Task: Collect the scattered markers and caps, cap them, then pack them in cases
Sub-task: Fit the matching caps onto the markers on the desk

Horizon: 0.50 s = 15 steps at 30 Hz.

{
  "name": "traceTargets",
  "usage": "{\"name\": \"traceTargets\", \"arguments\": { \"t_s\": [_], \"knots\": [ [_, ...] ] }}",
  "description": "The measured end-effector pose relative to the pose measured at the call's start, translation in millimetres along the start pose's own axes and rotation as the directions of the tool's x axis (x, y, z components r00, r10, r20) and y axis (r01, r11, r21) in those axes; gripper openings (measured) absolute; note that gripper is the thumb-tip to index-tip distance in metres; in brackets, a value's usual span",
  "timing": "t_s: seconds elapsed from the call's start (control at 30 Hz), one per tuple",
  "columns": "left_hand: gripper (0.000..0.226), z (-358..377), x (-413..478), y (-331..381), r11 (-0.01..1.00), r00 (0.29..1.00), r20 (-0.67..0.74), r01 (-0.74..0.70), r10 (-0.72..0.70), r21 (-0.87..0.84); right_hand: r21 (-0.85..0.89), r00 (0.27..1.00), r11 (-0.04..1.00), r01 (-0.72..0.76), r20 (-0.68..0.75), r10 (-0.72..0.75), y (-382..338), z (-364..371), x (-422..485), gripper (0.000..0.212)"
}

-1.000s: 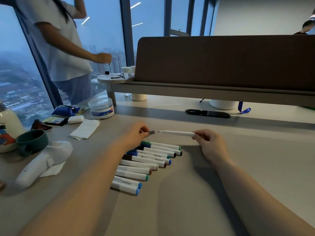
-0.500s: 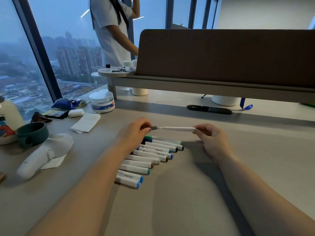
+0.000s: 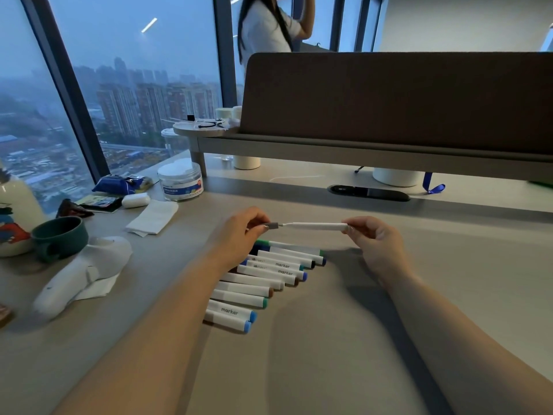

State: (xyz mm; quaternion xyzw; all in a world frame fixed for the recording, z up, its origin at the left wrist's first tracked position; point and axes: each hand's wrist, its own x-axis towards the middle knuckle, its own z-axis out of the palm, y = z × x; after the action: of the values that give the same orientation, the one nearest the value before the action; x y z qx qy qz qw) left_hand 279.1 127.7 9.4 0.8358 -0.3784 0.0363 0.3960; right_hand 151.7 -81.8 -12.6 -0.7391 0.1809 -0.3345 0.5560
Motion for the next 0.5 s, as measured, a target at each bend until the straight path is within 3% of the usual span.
{"name": "traceTargets", "arguments": {
  "t_s": [0.27,0.37,0.5],
  "knots": [
    [0.031,-3,0,1,0.968,0.993,-0.065,0.083,-0.102,-0.237,0.116,0.995,0.993,-0.026,-0.092,0.037,-3,-3,0,0.012],
    [0.025,-4,-6,9,0.907,0.998,-0.021,0.043,-0.056,-0.418,0.192,0.993,0.981,-0.023,-0.107,0.045,-6,-5,-1,0.013],
    [0.021,-5,-9,21,0.883,0.998,-0.049,-0.052,0.033,-0.467,0.241,0.99,0.97,-0.03,-0.125,0.062,-9,-7,-1,0.014]
  ]
}}
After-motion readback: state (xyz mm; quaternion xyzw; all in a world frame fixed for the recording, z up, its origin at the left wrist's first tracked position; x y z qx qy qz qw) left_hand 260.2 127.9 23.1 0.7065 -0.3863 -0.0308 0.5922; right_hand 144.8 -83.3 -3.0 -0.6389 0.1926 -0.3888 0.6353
